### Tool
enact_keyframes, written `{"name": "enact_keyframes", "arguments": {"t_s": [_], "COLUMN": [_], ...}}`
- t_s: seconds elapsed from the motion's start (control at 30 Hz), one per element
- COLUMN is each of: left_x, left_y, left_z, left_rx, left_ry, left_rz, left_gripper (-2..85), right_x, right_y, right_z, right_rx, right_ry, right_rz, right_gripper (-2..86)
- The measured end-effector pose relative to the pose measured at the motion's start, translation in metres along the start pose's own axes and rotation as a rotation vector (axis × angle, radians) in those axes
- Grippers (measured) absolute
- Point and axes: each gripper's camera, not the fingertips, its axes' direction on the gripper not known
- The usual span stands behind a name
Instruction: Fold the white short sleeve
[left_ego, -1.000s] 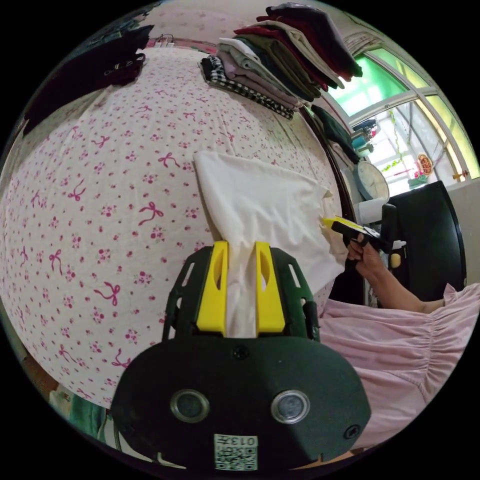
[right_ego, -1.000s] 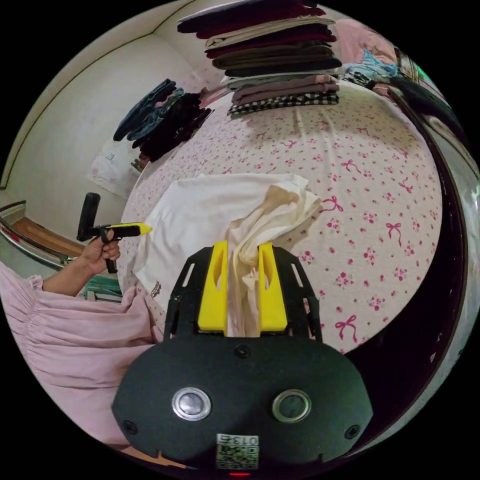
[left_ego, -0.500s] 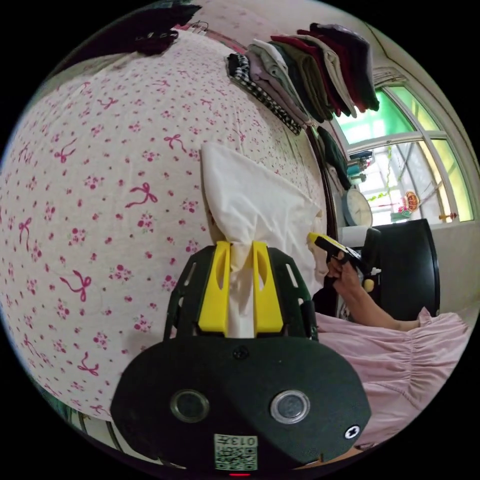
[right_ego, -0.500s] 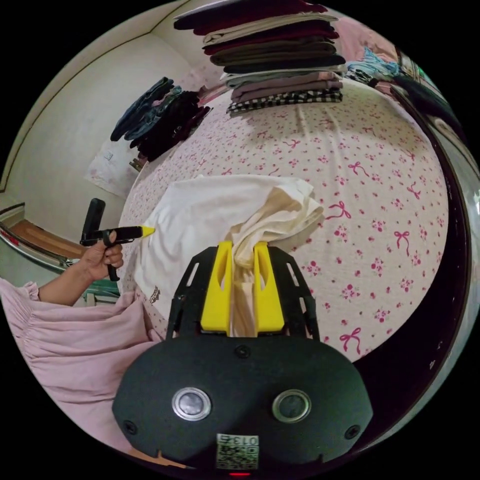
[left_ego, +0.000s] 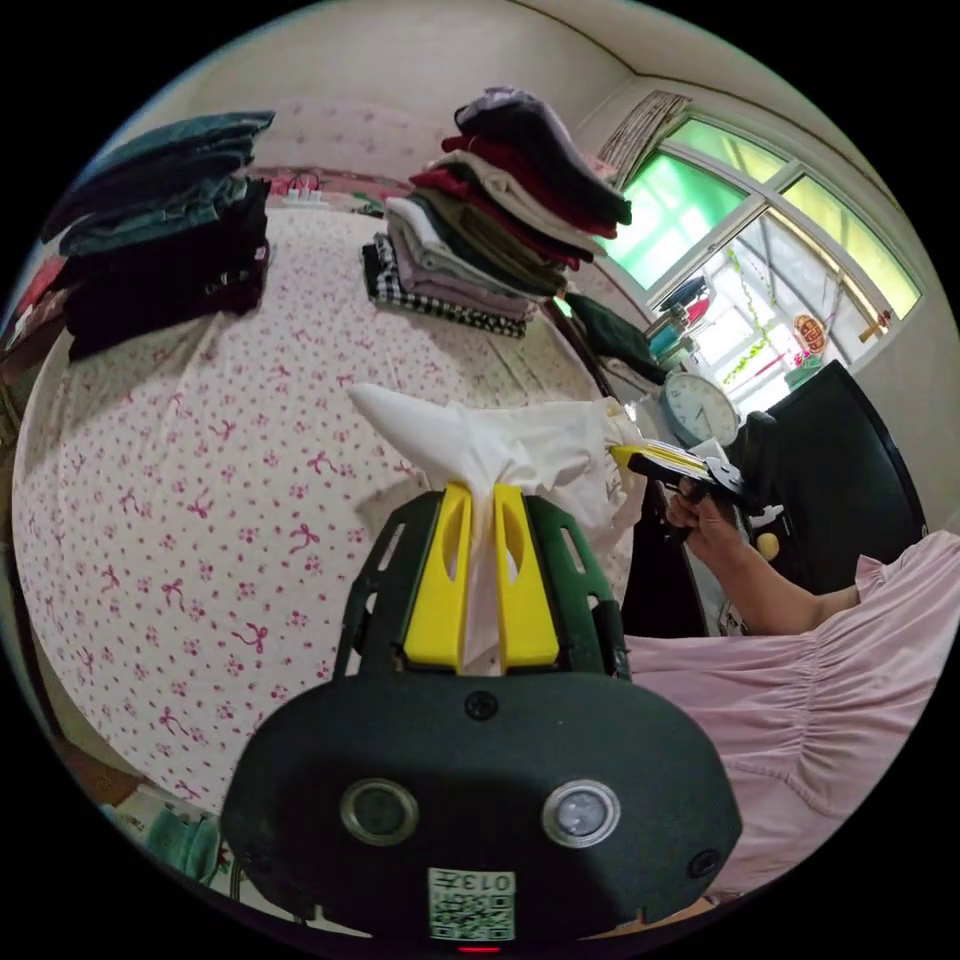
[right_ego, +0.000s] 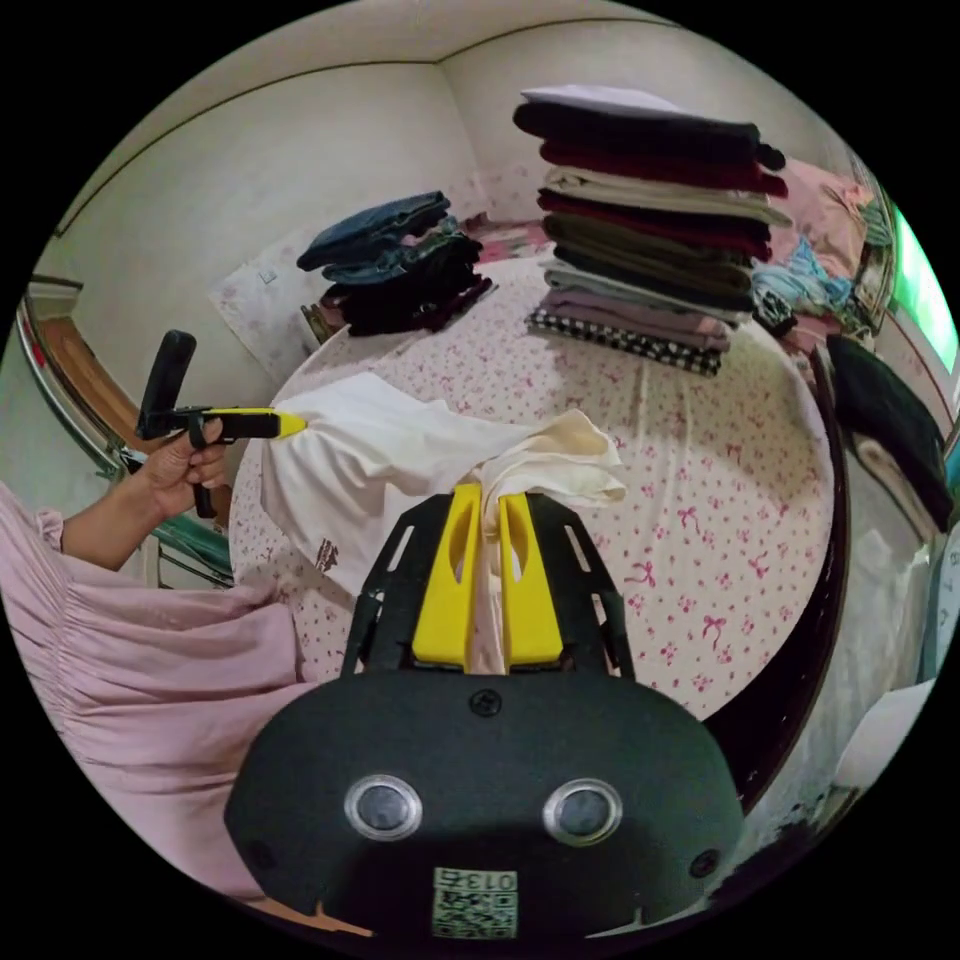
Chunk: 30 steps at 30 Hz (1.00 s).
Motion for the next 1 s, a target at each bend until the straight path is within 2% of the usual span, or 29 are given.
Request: {"name": "enact_keyframes", "arguments": {"t_s": [0.2, 0.4, 0.6, 0.77, 0.93, 1.0], "left_x": [-0.031, -0.100, -0.179, -0.225, -0.283, -0.315], "left_y": [-0.030, -0.082, -0.167, -0.261, -0.344, -0.369], "left_z": [-0.081, -0.181, -0.305, -0.395, -0.408, -0.391], "left_rx": [0.126, 0.235, 0.334, 0.376, 0.351, 0.313], "left_ry": [-0.020, -0.057, -0.134, -0.303, -0.382, -0.401], "left_rz": [0.060, 0.133, 0.238, 0.342, 0.298, 0.241], "left_gripper": [3.2, 3.3, 3.3, 3.8, 4.8, 5.5], "right_x": [-0.058, -0.140, -0.228, -0.277, -0.296, -0.293], "right_y": [-0.084, -0.200, -0.337, -0.451, -0.554, -0.595], "right_z": [-0.007, 0.010, 0.038, 0.068, 0.124, 0.170], "right_rx": [0.111, 0.224, 0.357, 0.449, 0.438, 0.363], "right_ry": [0.029, 0.043, 0.041, 0.054, 0.089, 0.100], "right_rz": [-0.110, -0.243, -0.359, -0.408, -0.384, -0.352], "right_gripper": [0.9, 0.9, 1.2, 1.8, 3.4, 5.9]}}
